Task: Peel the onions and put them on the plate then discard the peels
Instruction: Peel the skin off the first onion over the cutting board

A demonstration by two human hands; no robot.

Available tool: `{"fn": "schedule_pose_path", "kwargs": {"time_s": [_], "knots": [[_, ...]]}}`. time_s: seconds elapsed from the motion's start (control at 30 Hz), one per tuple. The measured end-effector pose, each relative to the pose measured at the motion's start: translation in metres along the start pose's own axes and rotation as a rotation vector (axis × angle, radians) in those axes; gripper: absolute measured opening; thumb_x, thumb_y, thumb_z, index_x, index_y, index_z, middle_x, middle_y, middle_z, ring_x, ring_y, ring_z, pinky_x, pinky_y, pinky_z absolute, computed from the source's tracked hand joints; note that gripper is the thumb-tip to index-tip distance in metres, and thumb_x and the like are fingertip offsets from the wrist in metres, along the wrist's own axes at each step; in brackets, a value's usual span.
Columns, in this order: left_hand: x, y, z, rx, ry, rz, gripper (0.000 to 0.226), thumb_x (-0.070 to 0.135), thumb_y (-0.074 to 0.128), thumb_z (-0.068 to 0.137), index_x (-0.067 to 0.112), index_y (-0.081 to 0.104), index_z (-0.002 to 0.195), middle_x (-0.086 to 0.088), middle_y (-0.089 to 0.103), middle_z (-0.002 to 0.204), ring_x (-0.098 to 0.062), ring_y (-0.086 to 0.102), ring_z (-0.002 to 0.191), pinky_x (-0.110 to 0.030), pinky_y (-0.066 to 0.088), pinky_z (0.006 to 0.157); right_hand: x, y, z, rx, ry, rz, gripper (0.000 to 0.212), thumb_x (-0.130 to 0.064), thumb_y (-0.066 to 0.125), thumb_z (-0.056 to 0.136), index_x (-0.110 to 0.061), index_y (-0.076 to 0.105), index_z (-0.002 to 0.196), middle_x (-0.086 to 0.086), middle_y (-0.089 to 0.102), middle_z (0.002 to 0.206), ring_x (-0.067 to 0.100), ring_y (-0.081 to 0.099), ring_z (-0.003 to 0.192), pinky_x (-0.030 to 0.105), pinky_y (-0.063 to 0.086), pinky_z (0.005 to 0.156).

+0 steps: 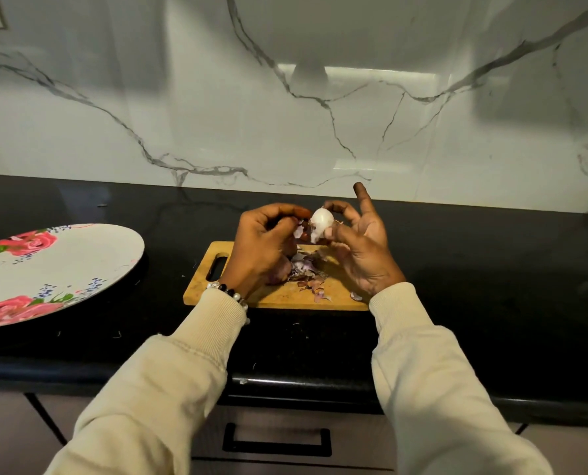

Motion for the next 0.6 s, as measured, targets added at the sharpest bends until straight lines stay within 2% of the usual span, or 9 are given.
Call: {"fn": "schedule_pose_path", "kwargs": {"time_s": [0.07, 0.13, 0.23, 0.33, 0.43, 0.53, 0.6], "knots": [[0.0008, 0.0024, -0.0016, -0.025, -0.016, 0.024, 0.016, 0.002, 0.056, 0.095, -0.002, 0.069, 0.104, -0.009, 0.071, 0.087, -0.022, 0.064, 0.072, -0.025, 0.050, 0.063, -0.0016, -0.0033, 0.0006, 0.026, -0.008, -0.029, 0.098, 0.020, 0.056, 0.085, -0.026, 0.009, 0.158, 0.006, 0.062, 0.108, 0.020, 0.068, 0.091, 0.035, 0.061, 0.075], [0.0027, 0.0050, -0.0011, -0.072, 0.021, 0.152, 0.024, 0.014, 0.066, 0.089, 0.004, 0.069, 0.110, -0.003, 0.073, 0.094, -0.008, 0.070, 0.081, -0.019, 0.053, 0.070, -0.0026, -0.0047, 0.0008, 0.029, -0.018, -0.100, 0.102, 0.019, 0.059, 0.084, -0.028, 0.007, 0.157, 0.005, 0.062, 0.108, 0.023, 0.067, 0.096, 0.042, 0.059, 0.086], [0.0056, 0.0092, -0.0017, -0.164, 0.105, 0.420, 0.047, 0.036, 0.075, 0.068, 0.019, 0.069, 0.112, 0.010, 0.072, 0.099, -0.001, 0.069, 0.093, -0.016, 0.052, 0.079, -0.0028, -0.0015, -0.0007, -0.006, -0.028, -0.193, 0.106, 0.016, 0.063, 0.083, -0.031, 0.004, 0.158, 0.001, 0.065, 0.105, 0.024, 0.065, 0.103, 0.047, 0.053, 0.095], [0.0056, 0.0082, -0.0007, -0.193, 0.119, 0.442, 0.055, 0.038, 0.076, 0.066, 0.016, 0.070, 0.116, 0.005, 0.074, 0.103, -0.006, 0.069, 0.097, -0.024, 0.055, 0.085, -0.0030, -0.0016, -0.0011, -0.013, -0.018, -0.177, 0.105, 0.015, 0.063, 0.084, -0.033, 0.005, 0.158, 0.002, 0.066, 0.105, 0.025, 0.066, 0.105, 0.052, 0.052, 0.097], [0.0056, 0.0051, 0.0010, -0.184, 0.136, 0.456, 0.047, 0.030, 0.077, 0.071, 0.014, 0.071, 0.115, 0.002, 0.074, 0.103, -0.010, 0.070, 0.095, -0.030, 0.056, 0.085, -0.0024, -0.0020, -0.0025, -0.003, 0.010, -0.120, 0.102, 0.014, 0.061, 0.086, -0.033, 0.006, 0.158, 0.006, 0.068, 0.108, 0.030, 0.067, 0.107, 0.051, 0.055, 0.092], [0.0079, 0.0020, 0.0023, -0.135, 0.187, 0.544, 0.033, 0.014, 0.080, 0.076, 0.014, 0.073, 0.108, 0.007, 0.074, 0.092, -0.006, 0.071, 0.086, -0.024, 0.057, 0.078, -0.0006, -0.0023, -0.0036, 0.020, 0.047, -0.070, 0.101, 0.016, 0.059, 0.086, -0.031, 0.006, 0.157, 0.010, 0.067, 0.108, 0.024, 0.070, 0.098, 0.038, 0.060, 0.077], [0.0093, 0.0008, 0.0030, -0.105, 0.229, 0.596, 0.026, 0.011, 0.080, 0.077, 0.012, 0.075, 0.103, 0.010, 0.072, 0.086, -0.003, 0.070, 0.079, -0.020, 0.056, 0.074, 0.0019, -0.0024, -0.0041, 0.035, 0.078, -0.036, 0.100, 0.015, 0.058, 0.086, -0.030, 0.005, 0.157, 0.012, 0.066, 0.109, 0.020, 0.072, 0.092, 0.034, 0.059, 0.069]]}}
Point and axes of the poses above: each hand's wrist, its own z-axis towards the middle knuckle, its own y-axis out of the palm, x = y × z, the point moved 9 cm from there along z, towards the middle knuckle
